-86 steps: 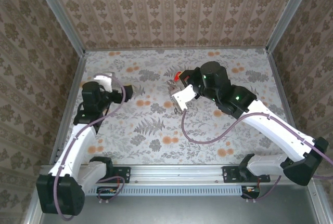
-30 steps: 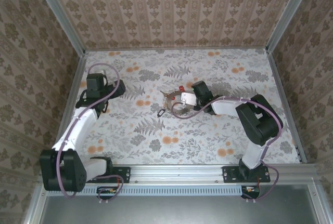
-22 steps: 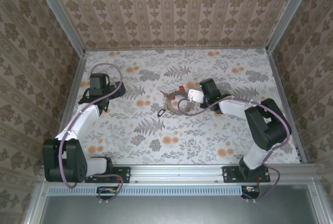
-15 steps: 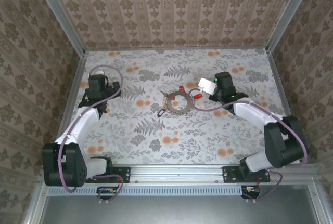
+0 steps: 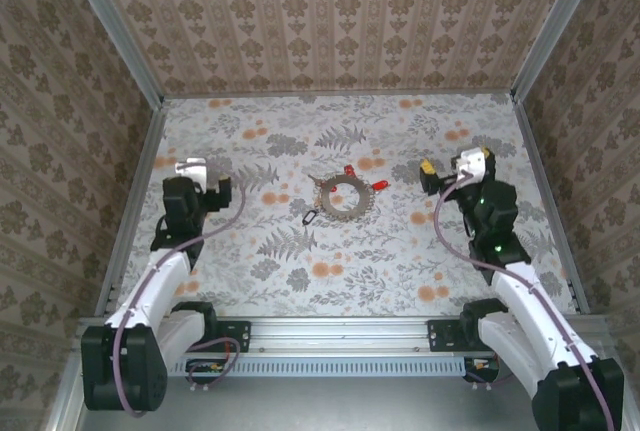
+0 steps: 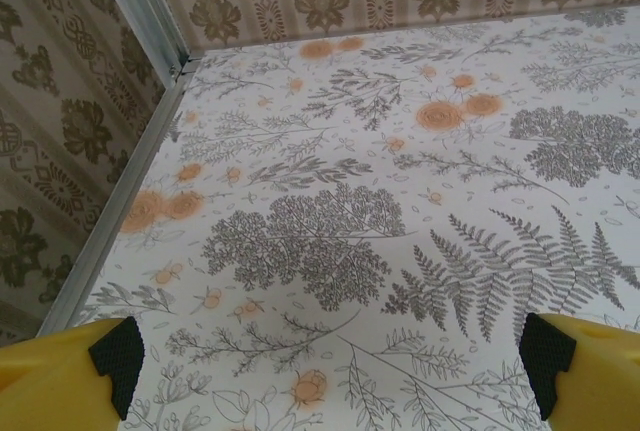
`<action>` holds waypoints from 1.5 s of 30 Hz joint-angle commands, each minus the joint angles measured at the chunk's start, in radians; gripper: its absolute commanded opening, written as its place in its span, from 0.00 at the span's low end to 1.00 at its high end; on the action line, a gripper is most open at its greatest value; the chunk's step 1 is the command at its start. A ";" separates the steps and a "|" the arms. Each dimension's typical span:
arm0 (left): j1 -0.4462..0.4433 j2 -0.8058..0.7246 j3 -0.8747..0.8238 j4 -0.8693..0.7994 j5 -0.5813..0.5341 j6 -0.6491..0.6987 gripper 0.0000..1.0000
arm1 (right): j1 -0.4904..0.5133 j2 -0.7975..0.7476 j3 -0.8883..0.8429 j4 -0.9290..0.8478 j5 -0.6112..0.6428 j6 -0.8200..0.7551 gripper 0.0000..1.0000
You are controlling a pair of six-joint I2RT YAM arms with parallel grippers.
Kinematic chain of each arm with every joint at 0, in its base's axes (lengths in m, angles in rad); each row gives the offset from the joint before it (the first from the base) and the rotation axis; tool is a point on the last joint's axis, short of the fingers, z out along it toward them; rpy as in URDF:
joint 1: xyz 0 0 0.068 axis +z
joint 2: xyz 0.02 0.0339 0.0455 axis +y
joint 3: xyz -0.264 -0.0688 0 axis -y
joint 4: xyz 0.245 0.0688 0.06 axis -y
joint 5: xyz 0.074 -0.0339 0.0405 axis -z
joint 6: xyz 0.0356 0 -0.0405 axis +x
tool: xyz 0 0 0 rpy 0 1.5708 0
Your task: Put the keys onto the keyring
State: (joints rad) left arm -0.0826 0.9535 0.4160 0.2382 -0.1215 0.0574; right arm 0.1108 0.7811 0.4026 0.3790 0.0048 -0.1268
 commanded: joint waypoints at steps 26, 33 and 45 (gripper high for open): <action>0.061 0.588 -0.006 0.614 0.090 -0.005 1.00 | -0.079 0.747 -0.015 0.513 0.193 0.189 1.00; 0.058 0.585 -0.006 0.610 0.088 -0.002 1.00 | -0.079 0.748 -0.015 0.510 0.193 0.189 1.00; 0.058 0.585 -0.007 0.611 0.086 -0.002 1.00 | -0.080 0.754 -0.001 0.490 0.185 0.190 1.00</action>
State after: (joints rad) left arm -0.0246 1.5448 0.4065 0.8494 -0.0364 0.0715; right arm 0.0368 1.5383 0.3847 0.8822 0.1776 0.0475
